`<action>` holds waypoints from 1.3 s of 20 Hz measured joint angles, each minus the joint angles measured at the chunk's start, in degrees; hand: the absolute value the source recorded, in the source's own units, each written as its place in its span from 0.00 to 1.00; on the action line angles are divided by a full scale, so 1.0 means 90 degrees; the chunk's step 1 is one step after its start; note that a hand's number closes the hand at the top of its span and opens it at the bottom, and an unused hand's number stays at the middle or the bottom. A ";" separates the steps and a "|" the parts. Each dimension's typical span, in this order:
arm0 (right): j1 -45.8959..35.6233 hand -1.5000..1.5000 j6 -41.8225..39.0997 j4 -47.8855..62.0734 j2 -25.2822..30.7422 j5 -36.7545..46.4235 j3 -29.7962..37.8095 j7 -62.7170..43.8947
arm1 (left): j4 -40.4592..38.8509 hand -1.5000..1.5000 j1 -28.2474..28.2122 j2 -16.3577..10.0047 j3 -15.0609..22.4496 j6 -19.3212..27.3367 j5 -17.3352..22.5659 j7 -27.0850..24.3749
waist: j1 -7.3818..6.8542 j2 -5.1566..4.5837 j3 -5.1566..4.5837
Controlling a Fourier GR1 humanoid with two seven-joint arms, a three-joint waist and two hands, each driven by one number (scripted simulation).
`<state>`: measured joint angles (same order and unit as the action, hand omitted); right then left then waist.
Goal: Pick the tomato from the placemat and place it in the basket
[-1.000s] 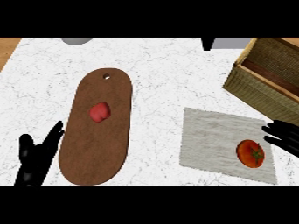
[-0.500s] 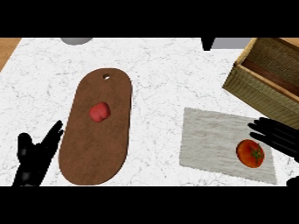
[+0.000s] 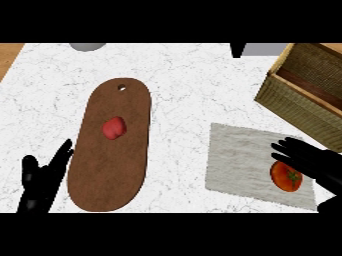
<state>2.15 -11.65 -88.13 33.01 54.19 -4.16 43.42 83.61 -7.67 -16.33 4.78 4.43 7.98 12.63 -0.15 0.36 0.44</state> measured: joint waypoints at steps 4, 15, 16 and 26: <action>-0.0125 0.00 0.0114 0.0345 -0.0150 0.0209 -0.0017 0.0049 | -0.0123 0.50 0.0034 0.0035 -0.0086 -0.0146 0.0004 -0.0083 | 0.0002 0.0002 0.0003; -0.0419 1.00 0.0351 0.0909 -0.0486 0.0507 0.0044 0.0287 | -0.0155 0.50 0.0111 0.0162 -0.0252 -0.0256 -0.0113 0.0079 | 0.0001 0.0011 0.0015; -0.0413 1.00 0.0404 0.0954 -0.0471 0.0540 0.0067 0.0340 | -0.0187 0.50 0.0107 0.0184 -0.0267 -0.0277 -0.0121 0.0017 | 0.0003 0.0012 0.0016; -0.0663 1.00 0.1516 0.1294 -0.0830 0.1110 -0.0020 0.0700 | -0.0014 0.50 -0.0007 0.0291 -0.0330 -0.0285 -0.0308 0.0026 | 0.0001 0.0033 -0.0031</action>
<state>-3.82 2.00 -76.48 25.54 64.19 -4.33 49.72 83.48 -7.74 -13.70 1.82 1.86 5.21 12.86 -0.15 0.65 0.16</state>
